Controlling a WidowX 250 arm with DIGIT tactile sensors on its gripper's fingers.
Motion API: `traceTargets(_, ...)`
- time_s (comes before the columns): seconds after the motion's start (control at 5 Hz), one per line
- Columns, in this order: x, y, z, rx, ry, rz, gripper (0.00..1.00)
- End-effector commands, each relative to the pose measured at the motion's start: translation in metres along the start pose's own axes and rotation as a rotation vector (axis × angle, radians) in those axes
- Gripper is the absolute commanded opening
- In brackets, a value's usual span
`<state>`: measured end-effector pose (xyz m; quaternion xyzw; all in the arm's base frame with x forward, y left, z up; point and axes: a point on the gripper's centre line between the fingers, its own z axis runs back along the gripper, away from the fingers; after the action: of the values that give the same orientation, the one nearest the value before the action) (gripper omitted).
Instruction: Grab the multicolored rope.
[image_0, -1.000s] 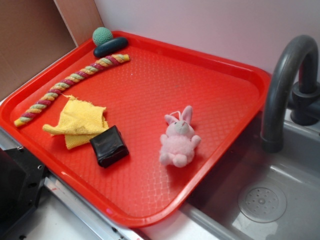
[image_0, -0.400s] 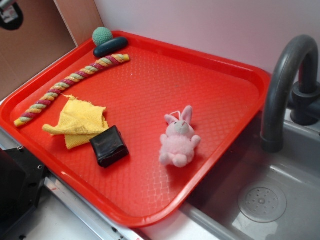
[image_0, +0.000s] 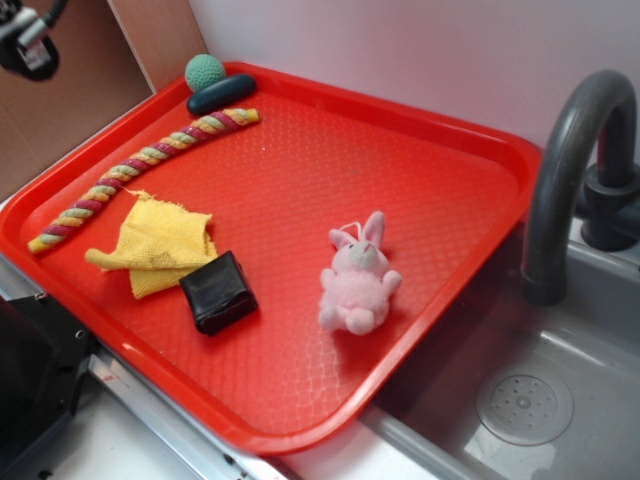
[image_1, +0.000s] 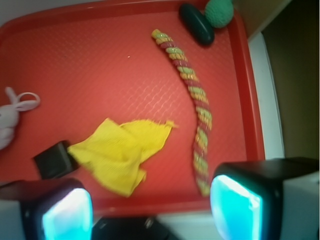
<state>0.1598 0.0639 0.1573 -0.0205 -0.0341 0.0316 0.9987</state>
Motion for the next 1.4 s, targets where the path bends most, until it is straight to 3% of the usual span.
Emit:
traceTargets(0.0, 0.015, 0.031, -0.06, -0.044, 0.099, -0.069, 1.0)
traceTargets(0.2, 0.01, 0.03, -0.082, -0.007, 0.137, -0.069, 1.0)
traceTargets(0.4, 0.005, 0.032, -0.099, 0.062, 0.16, -0.034, 1.0)
traceTargets(0.6, -0.001, 0.038, -0.119, 0.137, 0.221, -0.005, 1.0)
traceTargets(0.8, -0.001, 0.053, -0.129, 0.179, 0.247, 0.032, 1.0)
traceTargets(1.0, -0.001, 0.06, -0.141, 0.196, 0.259, 0.03, 1.0)
traceTargets(1.2, -0.001, 0.062, -0.145, 0.16, 0.262, 0.038, 1.0)
